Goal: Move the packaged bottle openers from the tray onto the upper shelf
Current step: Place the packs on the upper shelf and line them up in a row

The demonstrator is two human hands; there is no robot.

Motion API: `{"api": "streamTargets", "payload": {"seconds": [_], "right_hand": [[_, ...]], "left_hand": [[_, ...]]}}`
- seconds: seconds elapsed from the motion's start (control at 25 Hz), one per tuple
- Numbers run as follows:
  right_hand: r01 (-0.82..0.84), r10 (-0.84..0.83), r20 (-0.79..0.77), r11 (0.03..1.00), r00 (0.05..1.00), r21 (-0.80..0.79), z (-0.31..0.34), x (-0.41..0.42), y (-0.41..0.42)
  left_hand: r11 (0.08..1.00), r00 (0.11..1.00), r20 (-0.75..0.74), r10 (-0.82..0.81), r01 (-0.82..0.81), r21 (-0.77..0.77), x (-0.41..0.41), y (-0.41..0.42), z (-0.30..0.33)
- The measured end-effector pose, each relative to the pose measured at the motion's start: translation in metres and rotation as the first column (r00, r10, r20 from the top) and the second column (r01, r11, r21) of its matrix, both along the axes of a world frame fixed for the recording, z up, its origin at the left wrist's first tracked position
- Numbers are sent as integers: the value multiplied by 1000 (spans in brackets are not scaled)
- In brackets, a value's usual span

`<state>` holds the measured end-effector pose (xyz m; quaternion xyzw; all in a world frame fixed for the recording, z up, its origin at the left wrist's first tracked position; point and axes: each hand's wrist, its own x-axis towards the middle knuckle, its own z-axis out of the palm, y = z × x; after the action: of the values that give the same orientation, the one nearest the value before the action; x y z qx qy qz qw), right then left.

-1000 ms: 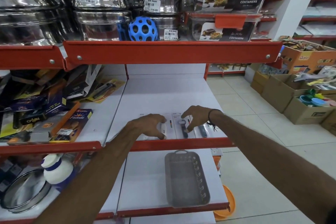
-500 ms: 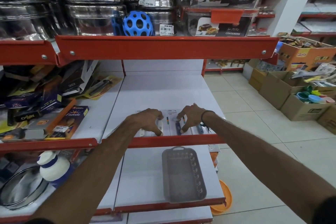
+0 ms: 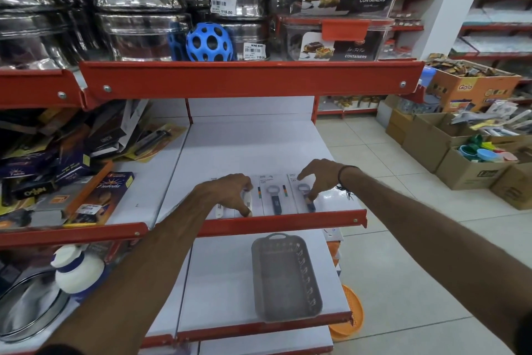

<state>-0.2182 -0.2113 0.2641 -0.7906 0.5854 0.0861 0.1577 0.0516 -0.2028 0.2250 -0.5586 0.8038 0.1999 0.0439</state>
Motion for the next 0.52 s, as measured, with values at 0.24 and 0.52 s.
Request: {"api": "streamTargets", "payload": {"seconds": [0.24, 0.52], "right_hand": [[16, -16, -17, 1000, 1000, 6, -12, -10, 1], [25, -24, 22, 999, 999, -23, -8, -14, -3]], "left_hand": [[999, 998, 57, -5, 3, 34, -4, -4, 7], [992, 998, -68, -7, -2, -128, -44, -1, 2]]}}
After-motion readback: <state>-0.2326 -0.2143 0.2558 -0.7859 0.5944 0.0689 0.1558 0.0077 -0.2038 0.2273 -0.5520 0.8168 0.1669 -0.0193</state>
